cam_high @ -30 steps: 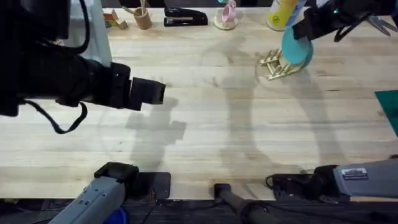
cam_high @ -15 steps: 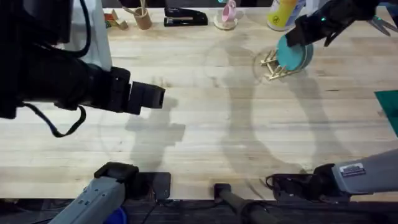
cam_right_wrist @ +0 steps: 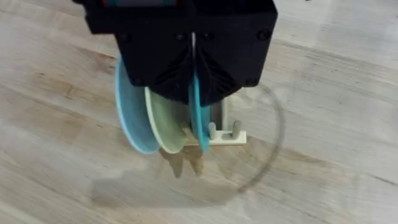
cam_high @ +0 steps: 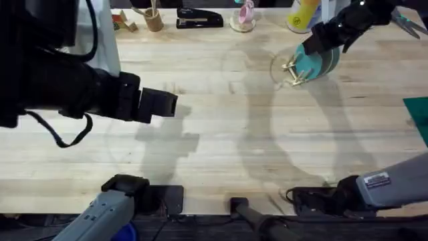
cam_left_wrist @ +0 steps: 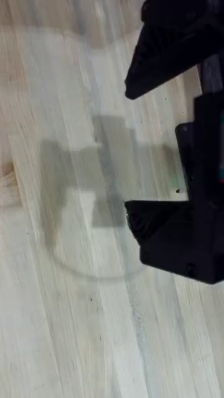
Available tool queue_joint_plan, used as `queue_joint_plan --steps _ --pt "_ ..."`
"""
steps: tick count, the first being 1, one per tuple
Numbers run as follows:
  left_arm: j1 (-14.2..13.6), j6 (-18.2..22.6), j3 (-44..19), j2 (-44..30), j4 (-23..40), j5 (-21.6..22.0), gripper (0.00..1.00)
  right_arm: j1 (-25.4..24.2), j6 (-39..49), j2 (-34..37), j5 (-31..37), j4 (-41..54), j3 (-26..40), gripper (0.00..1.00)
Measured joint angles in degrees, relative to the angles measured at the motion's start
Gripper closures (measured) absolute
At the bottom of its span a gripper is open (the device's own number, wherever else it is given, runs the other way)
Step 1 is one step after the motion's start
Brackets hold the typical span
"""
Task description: Pick up the plates from the table one by one and place each into a slot on the dish rack.
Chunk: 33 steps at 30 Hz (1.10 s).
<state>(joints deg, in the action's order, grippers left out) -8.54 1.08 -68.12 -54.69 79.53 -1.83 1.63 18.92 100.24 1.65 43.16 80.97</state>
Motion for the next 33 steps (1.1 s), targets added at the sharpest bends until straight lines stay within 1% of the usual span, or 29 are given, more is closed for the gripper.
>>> queue_joint_plan --steps 4,6,8,10,17,28,30,33 --pt "0.0 0.0 0.0 0.0 0.0 0.0 0.006 0.02 0.0 0.0 -0.02 0.11 0.0 0.897" --pt "0.0 0.0 0.0 0.0 0.0 0.0 0.006 0.02 0.01 0.0 -0.04 0.15 0.0 0.83" --pt "0.0 0.0 0.0 0.01 0.0 0.0 0.006 0.02 0.02 0.0 -0.04 0.18 0.0 0.736" --pt "0.0 0.0 0.0 0.0 0.0 0.0 0.008 0.0 0.02 -0.02 -0.02 0.43 0.13 0.687" --pt "0.0 0.0 0.0 0.0 0.0 0.02 0.006 0.0 0.02 0.0 0.0 2.57 3.48 0.661" --pt "0.0 0.0 0.0 0.01 0.0 0.1 0.007 0.02 0.04 -0.03 0.02 10.21 14.89 0.61" --pt "0.0 0.0 0.0 0.0 0.0 0.11 0.007 0.0 0.09 -0.28 0.02 11.89 17.05 0.552" --pt "0.0 0.0 0.0 0.0 0.0 0.13 0.008 0.02 0.29 -0.89 0.02 15.03 20.56 0.429"
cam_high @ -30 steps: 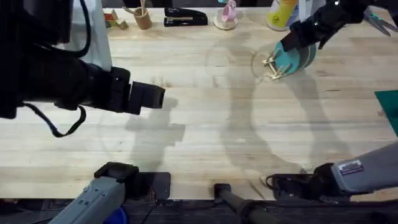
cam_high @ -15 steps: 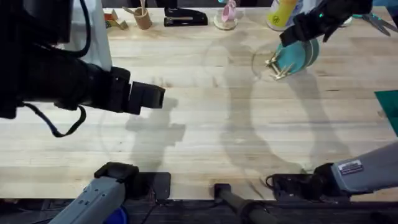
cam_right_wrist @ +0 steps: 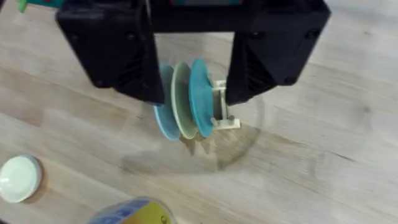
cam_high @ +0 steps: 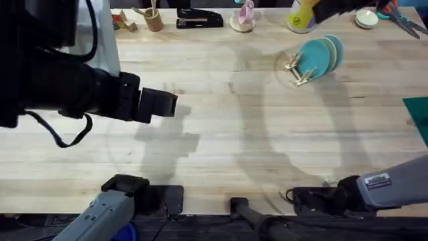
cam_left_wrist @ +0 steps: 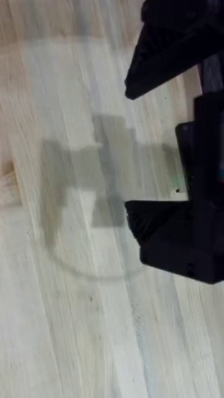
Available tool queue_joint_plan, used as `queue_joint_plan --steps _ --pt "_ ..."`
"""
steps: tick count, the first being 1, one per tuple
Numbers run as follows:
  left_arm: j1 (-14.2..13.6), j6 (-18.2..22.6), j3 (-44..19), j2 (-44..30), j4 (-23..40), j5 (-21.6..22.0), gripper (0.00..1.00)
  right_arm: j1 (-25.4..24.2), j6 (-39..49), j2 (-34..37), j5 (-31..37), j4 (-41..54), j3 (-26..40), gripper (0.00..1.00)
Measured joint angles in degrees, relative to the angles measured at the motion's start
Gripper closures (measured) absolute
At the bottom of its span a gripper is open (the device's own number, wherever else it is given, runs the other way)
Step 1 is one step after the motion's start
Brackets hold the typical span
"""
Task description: Pick up the plates from the table one by one and place each into a slot on the dish rack.
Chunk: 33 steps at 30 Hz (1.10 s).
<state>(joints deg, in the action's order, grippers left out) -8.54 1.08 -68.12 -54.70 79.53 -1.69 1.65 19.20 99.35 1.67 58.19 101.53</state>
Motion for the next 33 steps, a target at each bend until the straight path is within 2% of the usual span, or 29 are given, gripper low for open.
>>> queue_joint_plan --steps 1,4,5,6,11,18,25,33 --pt "0.0 0.0 0.0 0.0 0.0 0.0 0.007 -0.02 0.11 -0.38 0.02 1.03 1.2 0.375" --pt "0.0 0.0 0.0 0.0 0.0 0.0 0.006 -0.02 0.26 -1.89 0.02 4.67 4.54 0.1" --pt "0.0 0.0 0.0 0.01 0.0 0.0 0.006 0.0 0.36 -2.45 0.01 5.81 5.43 0.036" --pt "0.0 0.0 0.0 0.0 0.0 0.0 0.006 0.0 0.35 -3.08 0.0 6.95 6.22 0.018" --pt "0.0 0.0 0.0 0.0 0.0 0.0 0.006 -0.02 0.06 -6.53 0.0 13.76 8.58 0.01" --pt "0.0 0.0 0.0 0.0 0.0 0.0 0.006 0.0 -3.27 -11.4 0.0 20.89 8.66 0.01" --pt "0.0 0.0 0.0 0.0 0.0 0.0 0.007 -0.02 -4.72 -16.02 -0.02 32.09 8.73 0.007" --pt "0.0 0.0 0.0 0.02 0.48 0.0 0.007 -0.01 -5.28 -16.79 -0.15 34.45 8.95 0.006"
